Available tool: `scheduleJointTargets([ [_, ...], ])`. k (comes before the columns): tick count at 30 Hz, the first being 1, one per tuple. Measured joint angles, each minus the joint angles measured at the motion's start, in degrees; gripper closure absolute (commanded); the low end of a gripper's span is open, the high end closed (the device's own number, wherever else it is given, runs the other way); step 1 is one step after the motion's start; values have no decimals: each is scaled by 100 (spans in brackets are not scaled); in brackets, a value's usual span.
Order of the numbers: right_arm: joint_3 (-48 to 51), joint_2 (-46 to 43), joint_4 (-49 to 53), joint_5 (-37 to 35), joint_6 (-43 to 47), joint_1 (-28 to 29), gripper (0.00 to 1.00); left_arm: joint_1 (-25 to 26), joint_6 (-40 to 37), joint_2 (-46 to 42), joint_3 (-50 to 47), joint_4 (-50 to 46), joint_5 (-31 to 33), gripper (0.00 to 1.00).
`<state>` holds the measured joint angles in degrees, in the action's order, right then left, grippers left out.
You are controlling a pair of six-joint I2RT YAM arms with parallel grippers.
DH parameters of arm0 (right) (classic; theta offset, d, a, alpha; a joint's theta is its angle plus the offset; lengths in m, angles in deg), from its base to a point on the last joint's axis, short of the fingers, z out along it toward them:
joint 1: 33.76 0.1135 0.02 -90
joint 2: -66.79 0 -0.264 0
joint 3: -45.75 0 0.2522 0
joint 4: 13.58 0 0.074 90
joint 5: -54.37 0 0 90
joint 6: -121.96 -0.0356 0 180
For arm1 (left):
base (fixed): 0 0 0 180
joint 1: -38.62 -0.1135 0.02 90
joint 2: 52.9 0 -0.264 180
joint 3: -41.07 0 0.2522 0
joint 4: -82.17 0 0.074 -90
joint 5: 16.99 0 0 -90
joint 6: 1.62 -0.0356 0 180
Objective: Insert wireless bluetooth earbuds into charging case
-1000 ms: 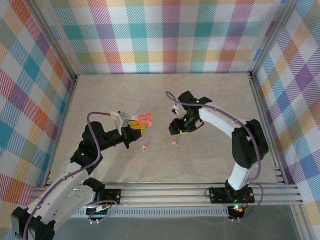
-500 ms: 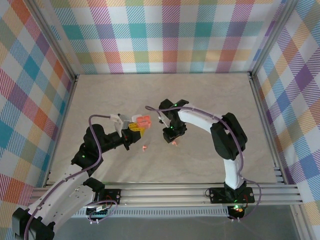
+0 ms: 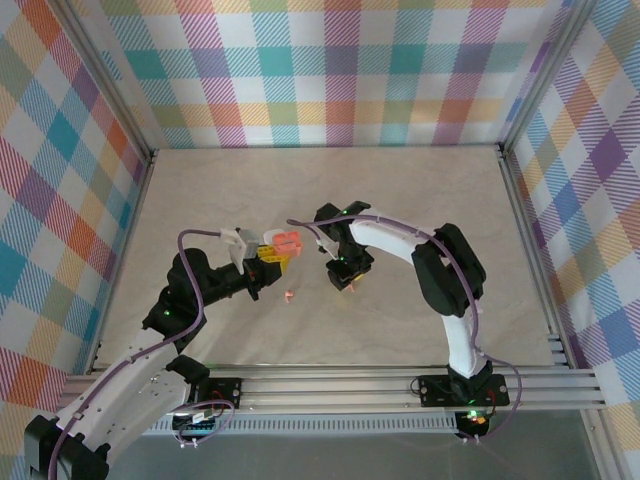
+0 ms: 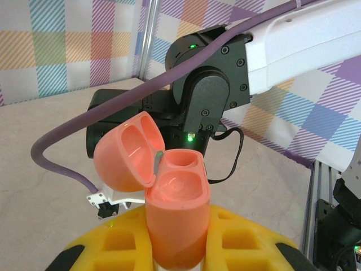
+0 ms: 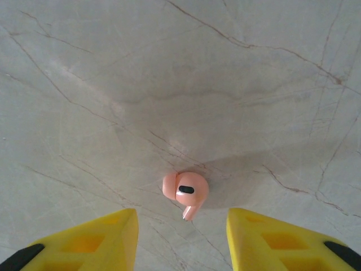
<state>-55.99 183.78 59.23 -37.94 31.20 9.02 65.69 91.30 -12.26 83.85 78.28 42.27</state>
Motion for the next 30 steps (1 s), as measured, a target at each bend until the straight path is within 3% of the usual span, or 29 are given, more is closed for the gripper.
scheduleJointTargets([
  [16, -151, 299, 42, 20, 63, 0, 55, -17, -4, -74, 0, -101, 0, 100],
  [30, -151, 413, 39, 83, 107, 0, 64, -22, -83, -103, 0, -105, 2, 100],
])
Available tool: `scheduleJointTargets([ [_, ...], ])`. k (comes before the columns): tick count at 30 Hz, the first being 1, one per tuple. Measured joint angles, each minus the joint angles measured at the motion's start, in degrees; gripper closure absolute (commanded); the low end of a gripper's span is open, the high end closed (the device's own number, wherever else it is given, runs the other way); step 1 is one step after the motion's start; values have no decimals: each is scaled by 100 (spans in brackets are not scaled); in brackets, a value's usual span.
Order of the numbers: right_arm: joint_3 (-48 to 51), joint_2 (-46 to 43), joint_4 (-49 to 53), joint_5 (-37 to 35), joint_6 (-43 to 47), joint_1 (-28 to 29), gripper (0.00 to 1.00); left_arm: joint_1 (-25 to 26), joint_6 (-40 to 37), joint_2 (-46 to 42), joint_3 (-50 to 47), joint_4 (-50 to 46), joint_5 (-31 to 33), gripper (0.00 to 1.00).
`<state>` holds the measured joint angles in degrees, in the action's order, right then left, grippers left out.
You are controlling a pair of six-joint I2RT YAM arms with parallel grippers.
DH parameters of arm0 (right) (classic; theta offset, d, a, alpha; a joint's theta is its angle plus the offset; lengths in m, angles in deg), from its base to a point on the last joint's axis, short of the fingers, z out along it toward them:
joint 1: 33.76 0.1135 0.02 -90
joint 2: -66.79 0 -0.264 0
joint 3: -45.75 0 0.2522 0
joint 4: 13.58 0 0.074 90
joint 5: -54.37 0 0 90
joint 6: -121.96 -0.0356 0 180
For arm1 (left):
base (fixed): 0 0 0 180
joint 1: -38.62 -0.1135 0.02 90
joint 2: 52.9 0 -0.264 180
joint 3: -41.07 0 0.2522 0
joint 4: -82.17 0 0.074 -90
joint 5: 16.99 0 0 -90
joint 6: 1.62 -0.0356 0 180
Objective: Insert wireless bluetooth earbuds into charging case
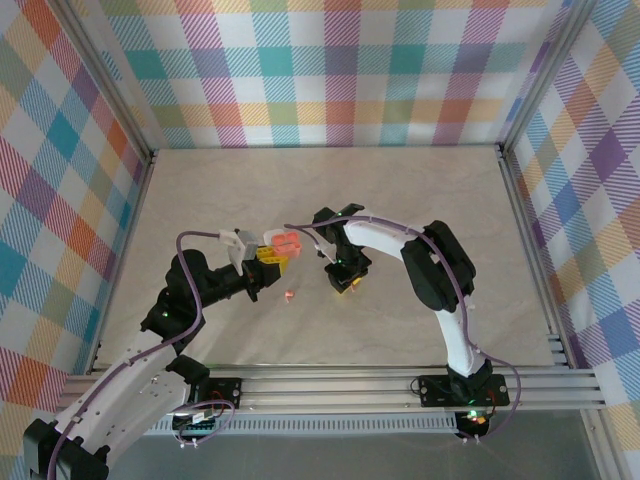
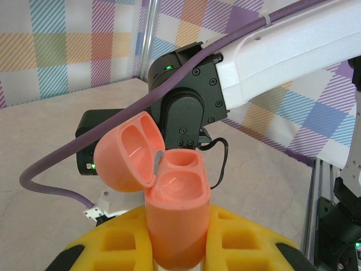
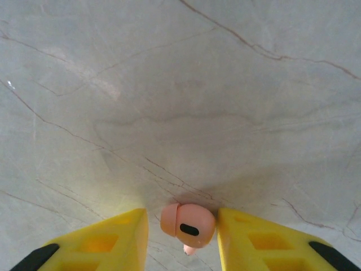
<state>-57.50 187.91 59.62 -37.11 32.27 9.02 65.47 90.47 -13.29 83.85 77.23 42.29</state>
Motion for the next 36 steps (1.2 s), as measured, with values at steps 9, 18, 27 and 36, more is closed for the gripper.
scheduleJointTargets([
  [9, -11, 2, -2, 42, -52, 0, 68, 0, -2, -31, 0, -122, 0, 100],
  [18, -11, -341, -52, -120, -409, -13, 70, 0, -2, -103, -48, -17, -2, 100],
  [27, -9, -1172, -87, -452, -748, -46, 64, 0, -7, -101, -66, 188, -2, 100],
  [36, 306, -1027, -304, -254, -887, -79, 55, 0, -22, -79, -66, 175, -7, 100],
])
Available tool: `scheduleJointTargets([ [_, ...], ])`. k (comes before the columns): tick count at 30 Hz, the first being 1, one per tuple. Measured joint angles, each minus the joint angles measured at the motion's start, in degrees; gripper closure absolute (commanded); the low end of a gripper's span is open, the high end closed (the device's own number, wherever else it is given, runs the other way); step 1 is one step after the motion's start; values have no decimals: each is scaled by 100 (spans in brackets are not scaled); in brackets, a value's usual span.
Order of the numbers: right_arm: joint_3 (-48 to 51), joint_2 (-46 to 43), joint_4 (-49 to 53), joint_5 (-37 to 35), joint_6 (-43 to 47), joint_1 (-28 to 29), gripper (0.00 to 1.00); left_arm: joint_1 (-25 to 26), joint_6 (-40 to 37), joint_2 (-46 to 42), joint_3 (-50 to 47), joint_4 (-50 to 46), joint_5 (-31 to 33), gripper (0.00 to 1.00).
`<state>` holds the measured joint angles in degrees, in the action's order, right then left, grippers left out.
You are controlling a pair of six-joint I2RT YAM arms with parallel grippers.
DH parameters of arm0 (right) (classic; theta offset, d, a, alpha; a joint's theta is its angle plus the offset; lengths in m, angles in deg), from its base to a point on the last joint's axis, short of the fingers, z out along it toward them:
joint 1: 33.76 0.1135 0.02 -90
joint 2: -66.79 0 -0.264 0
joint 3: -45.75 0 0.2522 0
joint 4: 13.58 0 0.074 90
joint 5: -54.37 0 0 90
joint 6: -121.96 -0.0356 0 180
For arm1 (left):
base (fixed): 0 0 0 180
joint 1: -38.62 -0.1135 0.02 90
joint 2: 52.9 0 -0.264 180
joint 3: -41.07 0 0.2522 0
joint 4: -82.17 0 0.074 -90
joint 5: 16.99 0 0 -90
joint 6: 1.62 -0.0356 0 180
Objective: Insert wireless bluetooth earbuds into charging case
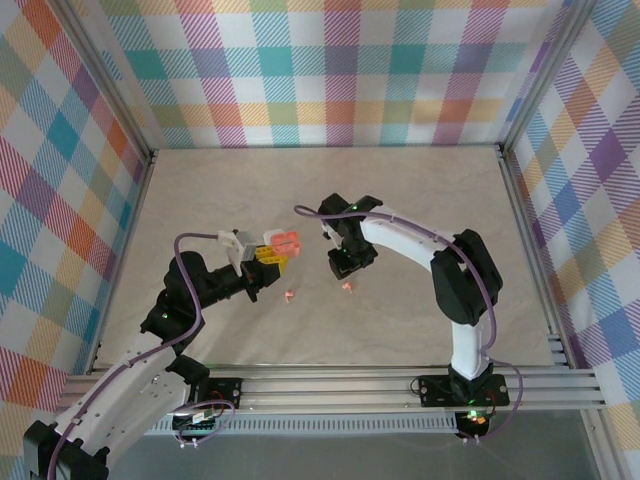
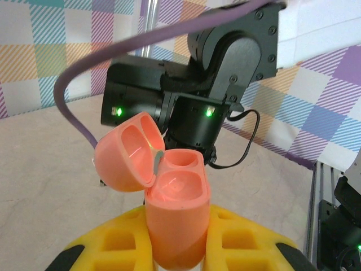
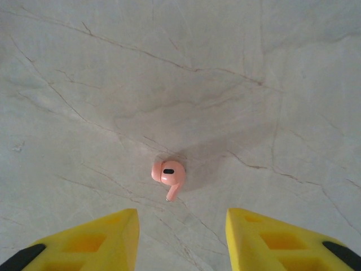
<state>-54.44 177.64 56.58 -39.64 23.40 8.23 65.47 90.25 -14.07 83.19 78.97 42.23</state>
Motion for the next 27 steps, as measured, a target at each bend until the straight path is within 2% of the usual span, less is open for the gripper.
scheduleJointTargets([
  [7, 90, 293, -186, 234, -4, -74, 58, 0, 0, -87, 0, -22, 2, 100],
  [27, 170, 675, -282, 623, 42, -96, 55, 0, -4, -87, 0, -149, 9, 100],
])
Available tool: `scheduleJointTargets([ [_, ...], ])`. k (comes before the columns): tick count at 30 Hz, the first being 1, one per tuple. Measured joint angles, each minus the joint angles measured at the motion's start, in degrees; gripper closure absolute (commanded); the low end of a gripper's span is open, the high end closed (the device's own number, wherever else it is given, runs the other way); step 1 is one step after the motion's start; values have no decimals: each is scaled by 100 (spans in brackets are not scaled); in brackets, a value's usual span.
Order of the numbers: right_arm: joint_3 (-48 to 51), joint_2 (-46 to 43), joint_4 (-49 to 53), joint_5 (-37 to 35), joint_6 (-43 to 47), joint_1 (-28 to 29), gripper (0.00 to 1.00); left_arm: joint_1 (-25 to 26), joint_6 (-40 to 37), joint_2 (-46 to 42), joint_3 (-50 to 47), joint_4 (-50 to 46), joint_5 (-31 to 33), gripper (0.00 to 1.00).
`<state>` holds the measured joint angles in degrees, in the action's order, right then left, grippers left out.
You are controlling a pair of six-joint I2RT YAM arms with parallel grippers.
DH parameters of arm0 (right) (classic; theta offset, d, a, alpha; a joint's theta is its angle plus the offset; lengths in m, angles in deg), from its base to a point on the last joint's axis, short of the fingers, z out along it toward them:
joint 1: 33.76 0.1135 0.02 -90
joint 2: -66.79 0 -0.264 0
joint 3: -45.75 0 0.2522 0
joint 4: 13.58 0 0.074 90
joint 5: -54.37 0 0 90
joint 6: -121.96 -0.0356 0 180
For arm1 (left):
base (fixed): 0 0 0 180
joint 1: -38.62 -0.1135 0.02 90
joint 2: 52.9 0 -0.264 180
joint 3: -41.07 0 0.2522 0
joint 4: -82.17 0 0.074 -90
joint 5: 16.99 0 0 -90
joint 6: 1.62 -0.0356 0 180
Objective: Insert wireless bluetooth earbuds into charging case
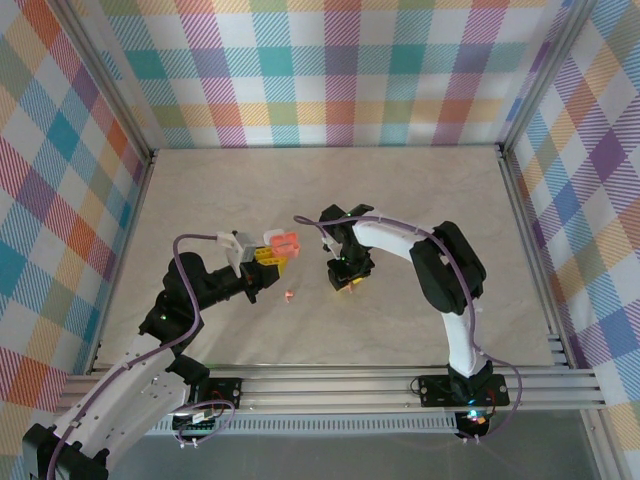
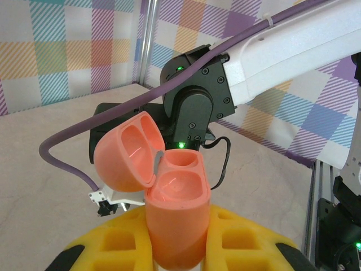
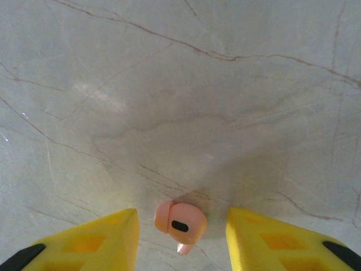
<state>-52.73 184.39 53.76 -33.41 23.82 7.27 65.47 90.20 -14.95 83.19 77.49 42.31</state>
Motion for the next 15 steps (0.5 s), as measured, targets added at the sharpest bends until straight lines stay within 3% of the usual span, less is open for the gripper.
scheduleJointTargets([
  [15, -4, 61, 24, -26, -2, -50, 67, 0, 0, 7, 0, -9, 0, 100],
])
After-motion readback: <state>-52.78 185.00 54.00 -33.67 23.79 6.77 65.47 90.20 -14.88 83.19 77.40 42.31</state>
